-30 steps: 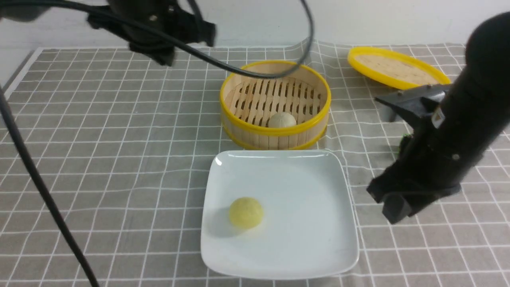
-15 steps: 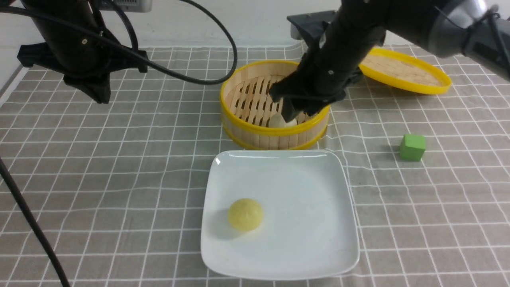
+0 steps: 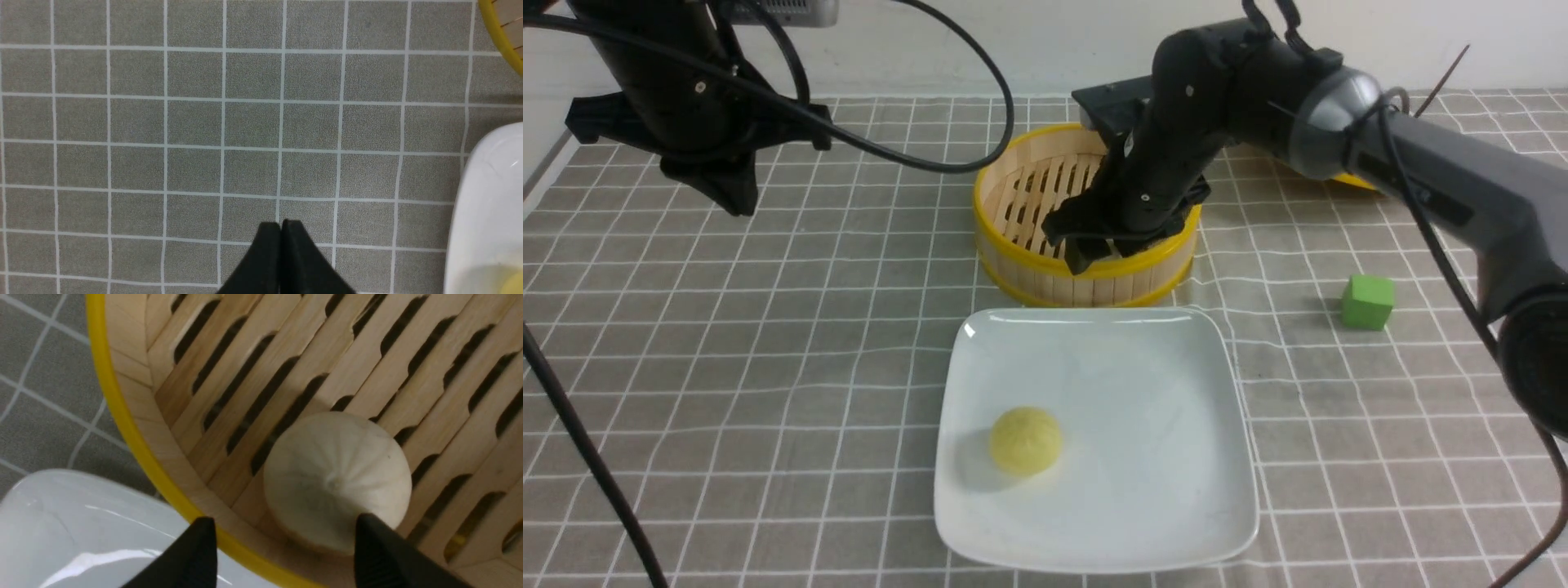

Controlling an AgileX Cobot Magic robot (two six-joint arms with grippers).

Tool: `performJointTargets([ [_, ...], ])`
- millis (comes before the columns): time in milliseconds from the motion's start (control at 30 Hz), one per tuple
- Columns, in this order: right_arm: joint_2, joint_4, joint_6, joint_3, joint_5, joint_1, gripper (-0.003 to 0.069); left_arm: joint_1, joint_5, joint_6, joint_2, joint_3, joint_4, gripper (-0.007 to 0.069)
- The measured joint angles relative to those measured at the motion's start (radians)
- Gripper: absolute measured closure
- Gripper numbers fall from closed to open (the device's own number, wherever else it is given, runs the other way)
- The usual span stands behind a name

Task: Put the steamed buns into the plate on the grey tablecloth.
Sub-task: 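Reach toward a bun in the bamboo steamer with the right gripper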

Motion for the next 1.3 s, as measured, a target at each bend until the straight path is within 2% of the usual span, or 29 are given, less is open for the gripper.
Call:
performJointTargets([
  [67, 0.0, 0.009, -0.011, -0.002, -0.003, 0.002, 0.034, 0.0, 0.0, 0.0, 0.0, 0.0, 0.0, 0.0605],
  [100, 0.0, 0.009, -0.011, -0.002, -0.003, 0.004, 0.0363, 0.0, 0.0, 0.0, 0.0, 0.0, 0.0, 0.0605],
  [167, -0.005, 0.009, -0.012, -0.009, -0.01, 0.009, 0.0543, 0.0, -0.001, 0.0, 0.0, 0.0, 0.0, 0.0605],
  [200, -0.006, -0.004, -0.012, -0.015, -0.011, 0.01, 0.0606, 0.0, 0.0, 0.0, 0.0, 0.0, 0.0, 0.0605],
  [233, -0.006, -0.009, -0.012, -0.016, -0.012, 0.01, 0.0616, 0.0, 0.0, 0.0, 0.0, 0.0, 0.0, 0.0605],
  [267, -0.007, -0.044, -0.01, -0.024, -0.011, 0.009, 0.0661, 0.0, 0.0, 0.0, 0.0, 0.0, 0.0, 0.0605],
  [400, -0.032, -0.089, -0.009, -0.049, 0.017, 0.003, 0.0672, 0.0, 0.0, 0.0, 0.0, 0.0, 0.0, 0.0605],
  [600, -0.1, -0.078, -0.007, -0.06, 0.057, 0.003, 0.0672, 0.0, 0.0, 0.0, 0.0, 0.0, 0.0, 0.0605],
  [733, -0.105, -0.073, 0.023, -0.065, 0.055, 0.003, 0.0658, 0.0, 0.0, 0.0, 0.0, 0.0, 0.0, 0.0605],
  [800, -0.086, -0.065, 0.058, -0.065, 0.04, 0.003, 0.0615, 0.0, 0.0, 0.0, 0.0, 0.0, 0.0, 0.0605],
  [967, -0.016, -0.077, 0.122, -0.065, -0.037, -0.001, 0.0396, 0.0, 0.0, 0.0, 0.0, 0.0, 0.0, 0.06],
  [1000, -0.014, -0.078, 0.124, -0.065, -0.04, -0.001, 0.0386, 0.0, 0.0, 0.0, 0.0, 0.0, 0.0, 0.0599],
  [1033, 0.006, -0.083, 0.147, -0.065, -0.066, -0.006, 0.0295, 0.0, 0.0, 0.0, 0.0, 0.0, 0.0, 0.0597],
  [1067, 0.008, -0.083, 0.147, -0.065, -0.069, -0.006, 0.0295, 0.0, 0.0, 0.0, 0.0, 0.0, 0.0, 0.0596],
  [1100, 0.024, -0.084, 0.161, -0.065, -0.088, -0.012, 0.0231, 0.0, 0.0, 0.0, 0.0, 0.0, 0.0, 0.0594],
  [1200, 0.05, -0.087, 0.17, -0.065, -0.102, -0.015, 0.0184, 0.0, 0.0, 0.0, 0.0, 0.0, 0.0, 0.0594],
  [1300, 0.076, -0.087, 0.171, -0.065, -0.111, -0.016, 0.0196, 0.0, -0.001, 0.0, 0.0, 0.0, 0.0, 0.0591],
])
